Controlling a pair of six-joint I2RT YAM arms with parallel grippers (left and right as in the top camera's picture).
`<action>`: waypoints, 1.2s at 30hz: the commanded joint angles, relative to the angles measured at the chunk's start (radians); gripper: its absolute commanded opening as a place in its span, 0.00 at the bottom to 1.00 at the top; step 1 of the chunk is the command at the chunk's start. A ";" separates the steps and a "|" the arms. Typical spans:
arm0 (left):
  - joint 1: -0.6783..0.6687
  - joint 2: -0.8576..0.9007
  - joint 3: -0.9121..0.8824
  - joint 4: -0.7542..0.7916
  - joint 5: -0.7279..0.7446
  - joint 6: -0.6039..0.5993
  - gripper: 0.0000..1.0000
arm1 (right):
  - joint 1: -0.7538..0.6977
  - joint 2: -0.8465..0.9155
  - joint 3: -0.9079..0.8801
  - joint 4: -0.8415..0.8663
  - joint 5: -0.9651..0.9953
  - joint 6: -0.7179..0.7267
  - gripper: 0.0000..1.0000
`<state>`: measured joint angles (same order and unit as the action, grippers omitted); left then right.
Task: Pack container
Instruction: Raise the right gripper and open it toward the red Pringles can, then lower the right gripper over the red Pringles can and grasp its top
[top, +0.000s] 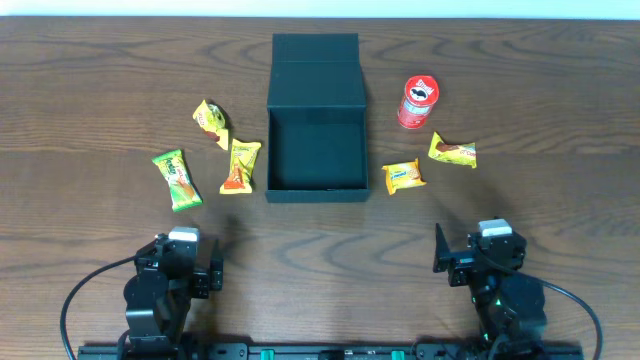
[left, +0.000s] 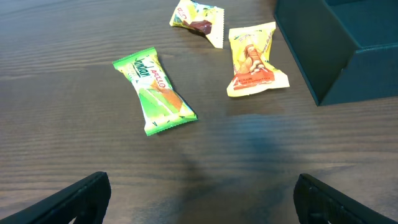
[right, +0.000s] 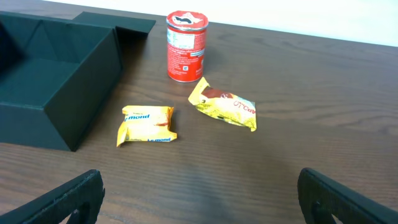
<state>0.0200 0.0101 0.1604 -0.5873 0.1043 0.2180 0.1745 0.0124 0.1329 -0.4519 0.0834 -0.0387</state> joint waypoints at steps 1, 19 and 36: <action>0.006 -0.006 -0.007 0.001 -0.004 0.003 0.95 | 0.010 -0.006 -0.004 0.007 -0.006 -0.001 0.99; 0.006 -0.006 -0.007 0.001 -0.004 0.003 0.95 | 0.008 0.021 -0.004 0.335 -0.327 1.071 0.99; 0.006 -0.006 -0.007 0.001 -0.004 0.003 0.95 | 0.008 1.055 0.689 0.204 -0.269 0.444 0.99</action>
<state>0.0200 0.0101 0.1604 -0.5869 0.1043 0.2180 0.1745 0.9310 0.7006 -0.2028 -0.2310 0.6247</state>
